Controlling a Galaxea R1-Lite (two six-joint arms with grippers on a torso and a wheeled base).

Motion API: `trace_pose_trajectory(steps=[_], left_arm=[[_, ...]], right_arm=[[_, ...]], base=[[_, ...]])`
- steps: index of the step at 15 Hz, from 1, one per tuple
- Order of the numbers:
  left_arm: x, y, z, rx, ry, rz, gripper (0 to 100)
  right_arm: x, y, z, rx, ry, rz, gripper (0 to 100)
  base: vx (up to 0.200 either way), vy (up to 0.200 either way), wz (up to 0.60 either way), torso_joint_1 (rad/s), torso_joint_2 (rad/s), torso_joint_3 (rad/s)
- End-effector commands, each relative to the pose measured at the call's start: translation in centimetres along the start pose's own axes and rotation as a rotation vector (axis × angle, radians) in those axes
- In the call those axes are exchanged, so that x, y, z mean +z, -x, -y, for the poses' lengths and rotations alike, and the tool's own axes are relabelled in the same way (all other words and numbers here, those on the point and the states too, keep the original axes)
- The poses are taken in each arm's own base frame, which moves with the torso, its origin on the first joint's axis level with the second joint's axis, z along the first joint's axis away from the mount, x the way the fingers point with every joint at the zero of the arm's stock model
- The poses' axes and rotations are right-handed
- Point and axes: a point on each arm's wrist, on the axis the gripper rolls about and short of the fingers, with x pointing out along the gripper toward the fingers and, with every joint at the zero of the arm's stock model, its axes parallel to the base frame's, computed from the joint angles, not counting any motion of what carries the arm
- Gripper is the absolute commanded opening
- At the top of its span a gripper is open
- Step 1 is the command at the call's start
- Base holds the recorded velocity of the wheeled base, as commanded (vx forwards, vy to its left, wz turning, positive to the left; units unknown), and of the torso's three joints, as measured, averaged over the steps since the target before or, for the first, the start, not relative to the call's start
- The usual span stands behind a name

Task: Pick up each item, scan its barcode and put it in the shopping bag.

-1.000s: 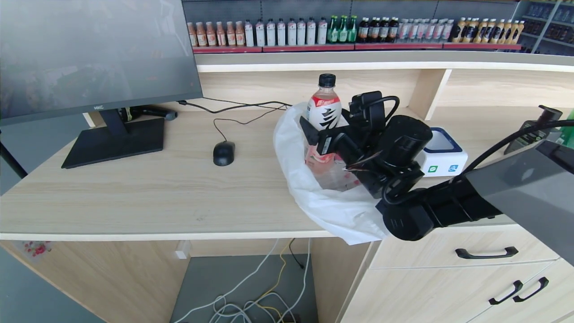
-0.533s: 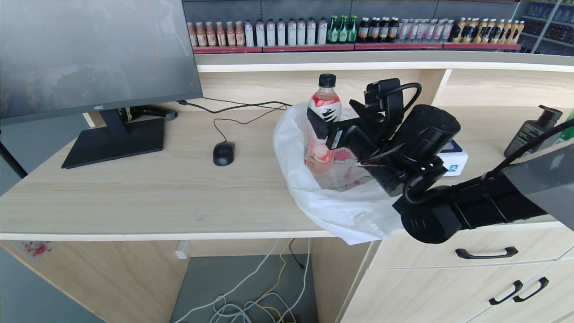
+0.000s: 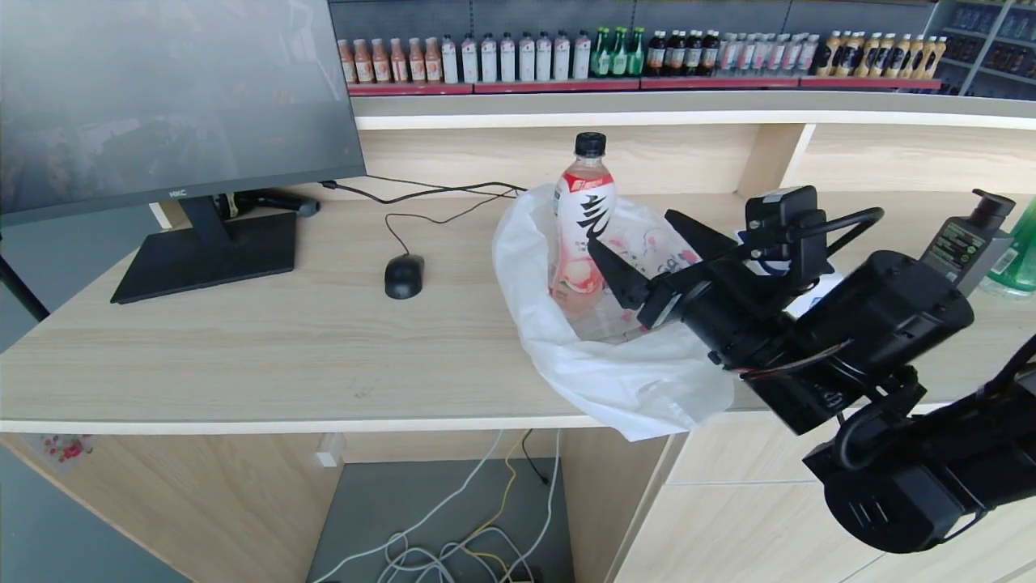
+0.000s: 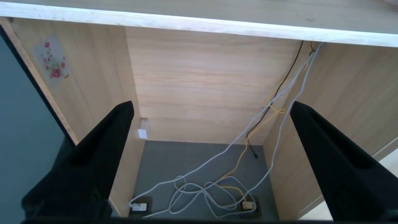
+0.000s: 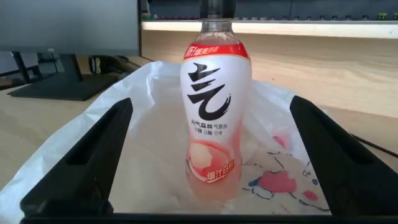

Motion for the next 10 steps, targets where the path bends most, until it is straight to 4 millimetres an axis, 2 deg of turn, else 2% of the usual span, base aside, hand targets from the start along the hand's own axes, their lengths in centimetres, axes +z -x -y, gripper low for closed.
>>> trace_pose_trajectory(steps=[1, 6, 10], left_arm=[[0.0, 0.0, 0.0, -0.001, 0.001, 0.001, 100], [0.0, 0.0, 0.0, -0.001, 0.0, 0.001, 100], [0.0, 0.0, 0.0, 0.001, 0.001, 0.001, 100]], right_arm=[[1.7, 1.6, 0.0, 0.008, -0.012, 0.025, 100], [1.9, 1.6, 0.3, -0.025, -0.05, 0.029, 100], [2.1, 2.0, 2.4, -0.089, -0.058, 0.032, 100]], base=[[0.0, 0.0, 0.0, 0.0, 0.0, 0.0], [0.0, 0.0, 0.0, 0.0, 0.0, 0.0], [0.0, -0.2, 0.0, 0.004, 0.0, 0.002]])
